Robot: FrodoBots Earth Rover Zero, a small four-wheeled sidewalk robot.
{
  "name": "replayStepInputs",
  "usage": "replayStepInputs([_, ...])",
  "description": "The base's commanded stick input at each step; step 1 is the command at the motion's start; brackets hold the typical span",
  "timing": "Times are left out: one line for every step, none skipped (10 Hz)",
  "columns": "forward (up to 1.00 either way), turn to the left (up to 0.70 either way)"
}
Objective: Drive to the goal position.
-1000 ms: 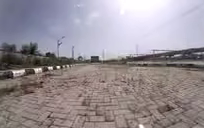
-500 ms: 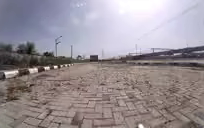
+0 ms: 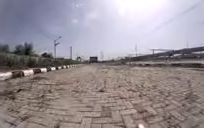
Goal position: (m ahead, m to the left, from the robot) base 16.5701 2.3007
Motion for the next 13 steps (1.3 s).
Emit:
replayStepInputs([1.00,0.13])
replayStepInputs([1.00,0.17])
replayStepInputs([1.00,0.18])
replayStepInputs([1.00,0.00])
replayStepInputs([1.00,0.00])
replayStepInputs([1.00,0.00])
replayStepInputs([1.00,0.00])
replayStepInputs([1.00,0.00])
replayStepInputs([1.00,0.00])
replayStepInputs([1.00,0.00])
replayStepInputs([1.00,0.00])
replayStepInputs([1.00,0.04])
replayStepInputs([1.00,0.15])
